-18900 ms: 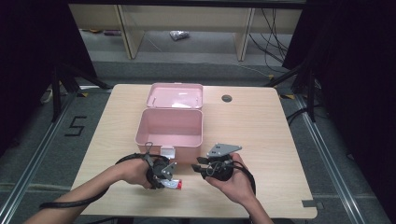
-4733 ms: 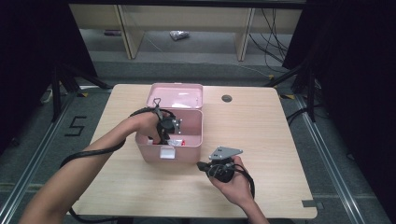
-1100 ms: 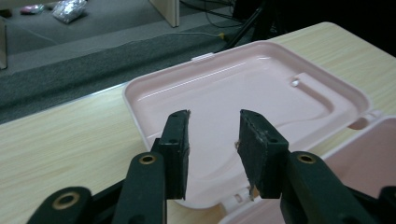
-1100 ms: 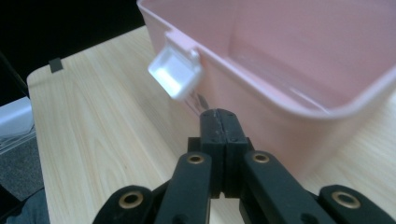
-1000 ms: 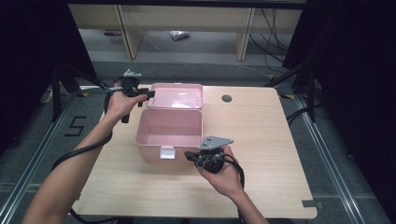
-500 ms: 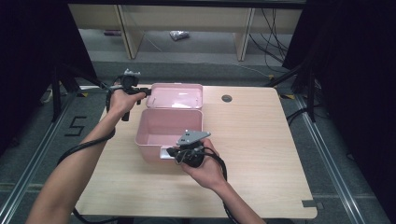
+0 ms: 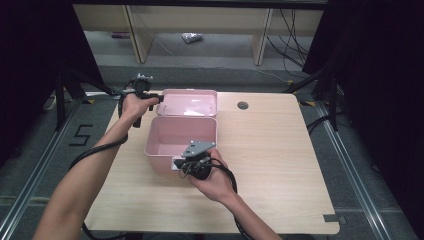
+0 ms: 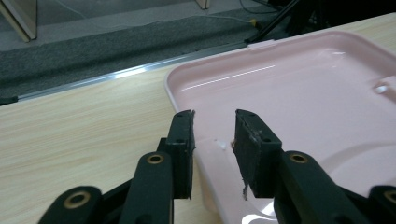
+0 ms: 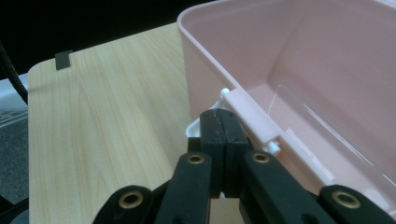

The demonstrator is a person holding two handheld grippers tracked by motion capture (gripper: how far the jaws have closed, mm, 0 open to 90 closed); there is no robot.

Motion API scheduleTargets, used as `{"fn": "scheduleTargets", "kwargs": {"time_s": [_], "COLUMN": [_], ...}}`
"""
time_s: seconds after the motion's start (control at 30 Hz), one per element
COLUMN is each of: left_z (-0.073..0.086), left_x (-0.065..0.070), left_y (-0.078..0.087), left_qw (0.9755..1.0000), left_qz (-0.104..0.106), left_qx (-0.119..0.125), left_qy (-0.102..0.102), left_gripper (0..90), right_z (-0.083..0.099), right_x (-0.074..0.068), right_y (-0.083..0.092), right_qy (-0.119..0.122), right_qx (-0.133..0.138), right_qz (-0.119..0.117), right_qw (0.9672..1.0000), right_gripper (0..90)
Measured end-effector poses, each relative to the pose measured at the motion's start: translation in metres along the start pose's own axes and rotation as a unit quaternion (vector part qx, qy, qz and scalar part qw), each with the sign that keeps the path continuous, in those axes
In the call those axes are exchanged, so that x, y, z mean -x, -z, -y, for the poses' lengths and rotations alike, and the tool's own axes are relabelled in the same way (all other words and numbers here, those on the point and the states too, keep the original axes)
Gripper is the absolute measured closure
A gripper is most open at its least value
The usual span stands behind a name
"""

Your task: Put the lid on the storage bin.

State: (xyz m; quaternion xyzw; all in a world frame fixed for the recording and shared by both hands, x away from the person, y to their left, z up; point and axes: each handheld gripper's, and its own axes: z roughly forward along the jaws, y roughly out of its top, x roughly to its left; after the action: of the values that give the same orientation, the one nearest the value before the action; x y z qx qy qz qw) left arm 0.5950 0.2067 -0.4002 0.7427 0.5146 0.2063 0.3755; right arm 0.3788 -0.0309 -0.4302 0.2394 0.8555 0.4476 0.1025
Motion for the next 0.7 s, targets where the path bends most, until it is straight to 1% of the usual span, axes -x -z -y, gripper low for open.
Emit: {"fn": "scheduleTargets", "kwargs": {"time_s": [0.03,0.07,0.1,0.13,0.17,0.2,0.23,0.27,0.3,0.33,0.4,0.43,0.47,0.5,0.53,0.57,0.6,0.63,0.7], "left_z": [0.0,0.001,0.0,0.0,-0.001,-0.001,-0.003,-0.004,-0.005,-0.005,-0.006,-0.006,-0.006,-0.006,-0.005,-0.005,-0.004,-0.004,-0.004], "left_x": [-0.001,-0.002,-0.004,-0.004,-0.005,-0.004,-0.006,-0.005,-0.005,-0.005,-0.006,-0.007,-0.007,-0.008,-0.008,-0.008,-0.008,-0.009,-0.008], "left_y": [-0.003,-0.006,-0.007,-0.007,-0.008,-0.01,-0.01,-0.012,-0.014,-0.016,-0.019,-0.021,-0.024,-0.025,-0.028,-0.03,-0.031,-0.032,-0.035], "left_qw": [0.9999,0.9998,0.9997,0.9997,0.9997,0.9996,0.9997,0.9996,0.9996,0.9995,0.9994,0.9994,0.9991,0.9991,0.9989,0.9988,0.9985,0.9986,0.9982], "left_qz": [-0.001,-0.003,-0.002,-0.001,0.0,-0.001,-0.001,-0.005,-0.008,-0.011,-0.015,-0.015,-0.016,-0.015,-0.016,-0.017,-0.019,-0.017,-0.016], "left_qx": [0.004,0.008,0.006,-0.001,-0.007,0.003,-0.011,-0.003,0.0,-0.001,-0.004,-0.009,-0.004,-0.011,-0.011,-0.017,-0.016,-0.022,-0.022], "left_qy": [0.013,0.018,0.023,0.023,0.023,0.029,0.02,0.027,0.028,0.029,0.031,0.028,0.038,0.038,0.043,0.042,0.048,0.046,0.054], "left_gripper": [66.6,66.7,67.1,67.0,66.7,66.1,65.7,65.2,65.0,64.7,64.3,64.2,64.0,63.8,63.8,63.8,63.9,63.9,63.9], "right_z": [0.0,0.001,0.001,0.0,0.0,0.0,0.001,0.001,0.001,0.0,0.0,0.0,0.001,0.001,0.001,0.001,0.001,0.001,0.001], "right_x": [0.001,0.001,-0.001,-0.001,0.0,0.0,-0.001,0.0,0.0,-0.001,-0.001,-0.001,-0.001,-0.001,-0.001,-0.001,-0.001,0.0,0.0], "right_y": [0.0,-0.001,-0.002,0.0,-0.001,-0.001,-0.003,-0.003,-0.003,-0.002,-0.002,-0.002,-0.003,-0.002,-0.003,-0.003,-0.003,-0.003,-0.002], "right_qy": [0.004,0.005,-0.002,0.003,0.005,0.008,0.003,0.004,0.004,0.003,0.002,0.002,0.003,0.003,0.002,0.003,0.003,0.004,0.006], "right_qx": [-0.004,-0.004,0.002,-0.006,-0.006,-0.007,0.0,0.0,0.0,-0.008,-0.008,-0.008,-0.001,-0.004,-0.001,-0.002,-0.002,-0.001,-0.006], "right_qz": [-0.002,0.0,0.002,0.001,0.001,0.002,0.003,0.003,0.002,0.0,-0.001,-0.001,0.0,-0.001,0.0,0.0,0.0,0.0,-0.003], "right_qw": [1.0,1.0,1.0,1.0,1.0,0.9999,1.0,1.0,1.0,1.0,1.0,1.0,1.0,1.0,1.0,1.0,1.0,1.0,1.0], "right_gripper": [90.0,90.0,90.0,90.0,90.0,90.0,90.0,90.0,90.0,90.0,90.0,90.0,90.0,90.0,90.0,90.0,90.0,90.0,90.0]}}
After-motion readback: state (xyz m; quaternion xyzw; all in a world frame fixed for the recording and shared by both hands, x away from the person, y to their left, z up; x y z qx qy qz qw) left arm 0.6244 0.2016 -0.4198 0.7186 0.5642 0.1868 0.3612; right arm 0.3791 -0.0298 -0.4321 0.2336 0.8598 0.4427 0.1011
